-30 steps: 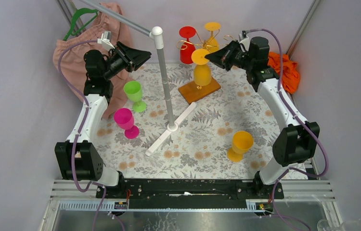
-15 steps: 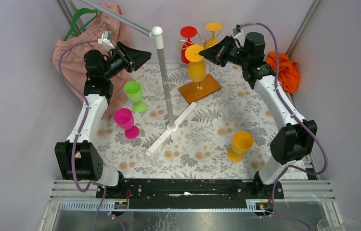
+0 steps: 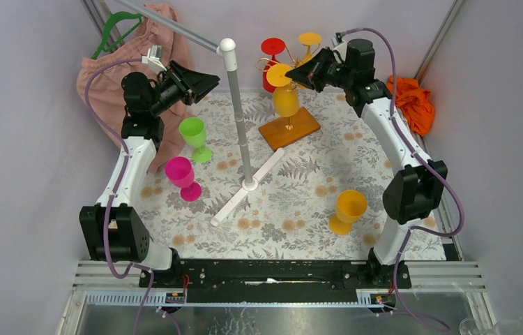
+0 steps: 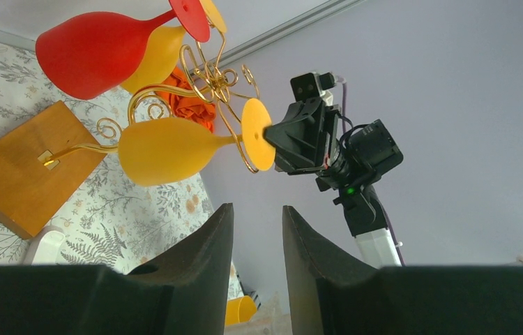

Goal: Take the wine glass off the wine glass rack
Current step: Pick up the wine glass from the wine rack.

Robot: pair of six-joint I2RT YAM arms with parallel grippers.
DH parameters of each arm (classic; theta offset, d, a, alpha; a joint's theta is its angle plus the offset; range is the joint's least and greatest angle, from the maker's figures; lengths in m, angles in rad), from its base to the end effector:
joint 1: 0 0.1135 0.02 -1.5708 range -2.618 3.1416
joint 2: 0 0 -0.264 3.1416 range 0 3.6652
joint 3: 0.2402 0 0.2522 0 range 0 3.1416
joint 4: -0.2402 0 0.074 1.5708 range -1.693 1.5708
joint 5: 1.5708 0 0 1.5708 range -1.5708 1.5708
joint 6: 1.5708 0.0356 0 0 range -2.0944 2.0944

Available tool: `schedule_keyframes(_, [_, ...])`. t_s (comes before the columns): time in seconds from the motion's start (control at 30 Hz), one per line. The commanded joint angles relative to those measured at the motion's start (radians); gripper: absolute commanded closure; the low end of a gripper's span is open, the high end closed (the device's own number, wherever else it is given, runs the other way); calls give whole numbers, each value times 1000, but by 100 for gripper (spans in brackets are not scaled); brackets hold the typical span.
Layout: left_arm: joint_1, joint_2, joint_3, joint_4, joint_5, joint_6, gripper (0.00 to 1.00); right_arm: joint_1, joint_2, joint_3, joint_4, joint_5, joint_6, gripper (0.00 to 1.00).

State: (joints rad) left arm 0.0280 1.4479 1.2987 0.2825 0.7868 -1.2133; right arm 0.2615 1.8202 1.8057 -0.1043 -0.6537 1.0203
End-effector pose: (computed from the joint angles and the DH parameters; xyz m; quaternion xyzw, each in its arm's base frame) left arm 0.3376 -0.0158 0.4116 -0.1190 0.6625 -0.5976 0.4356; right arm 0.4122 0.1327 0.4137 0.0643 0.7368 0.5684 0.3604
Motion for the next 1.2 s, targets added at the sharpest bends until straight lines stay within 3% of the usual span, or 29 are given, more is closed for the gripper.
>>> schedule_keyframes(0.0, [4, 0, -7, 2, 19, 20, 61, 6, 5, 111, -38, 31, -57, 100])
schedule_keyframes(0.27, [4, 3, -9, -3, 18, 21, 61, -25, -30, 88, -83, 99, -103, 100])
schedule_keyframes(0.77, [3, 8, -6, -9, 9, 24, 61, -85, -146, -65, 6, 55, -67, 100])
schedule_keyframes(1.17, [2, 22, -11, -22, 5, 36, 61, -85, -366, -323, 94, -35, -15, 100])
